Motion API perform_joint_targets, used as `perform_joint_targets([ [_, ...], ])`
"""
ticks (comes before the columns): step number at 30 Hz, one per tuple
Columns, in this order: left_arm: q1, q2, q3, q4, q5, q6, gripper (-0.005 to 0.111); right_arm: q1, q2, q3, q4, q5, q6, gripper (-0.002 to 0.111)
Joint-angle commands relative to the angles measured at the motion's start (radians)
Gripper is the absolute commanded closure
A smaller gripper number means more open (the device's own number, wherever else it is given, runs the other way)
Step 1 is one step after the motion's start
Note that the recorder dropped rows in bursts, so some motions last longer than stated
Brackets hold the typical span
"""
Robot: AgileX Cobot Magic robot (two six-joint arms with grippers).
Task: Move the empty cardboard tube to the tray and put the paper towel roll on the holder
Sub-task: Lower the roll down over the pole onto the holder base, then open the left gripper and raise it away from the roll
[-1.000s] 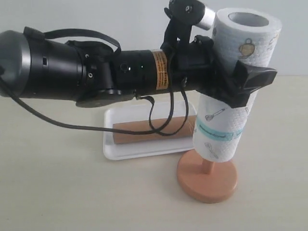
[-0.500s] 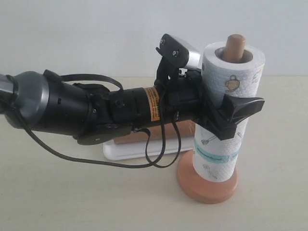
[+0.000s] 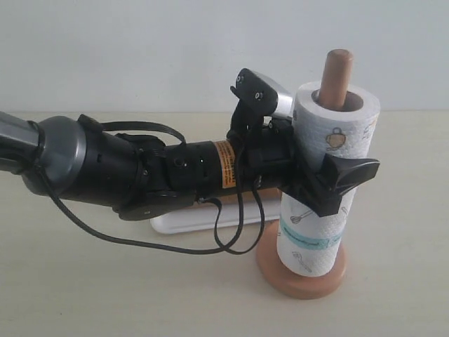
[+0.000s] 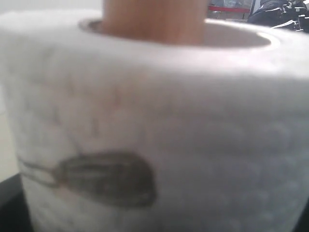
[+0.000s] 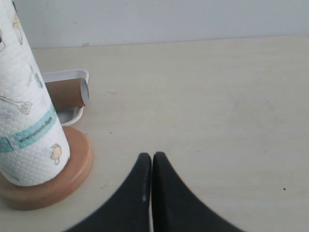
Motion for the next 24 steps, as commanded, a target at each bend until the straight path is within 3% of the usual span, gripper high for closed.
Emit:
perform_joint_targets([
  [1,-0.005,-0.006,0.002,-0.018,-0.012,-0.026,0.003,0.001,-0.004,0.004,-0.003,-0.004,0.001,0.108],
  [3,-0.005,-0.006,0.002,-0.018,-0.012,-0.026,-0.003,0.001,-0.004,0.004,-0.003,-0.006,0.001,0.108],
  [11,0.006,-0.04,0.002,0.015,-0.002,-0.026,-0.003,0.001,-0.004,0.004,-0.003,-0.006,0.001,0.108],
  [24,0.028,-0.318,-0.013,0.025,0.015,-0.026,-0.003,0.001,-0.004,0.004,-0.003,-0.006,0.001,0.108],
])
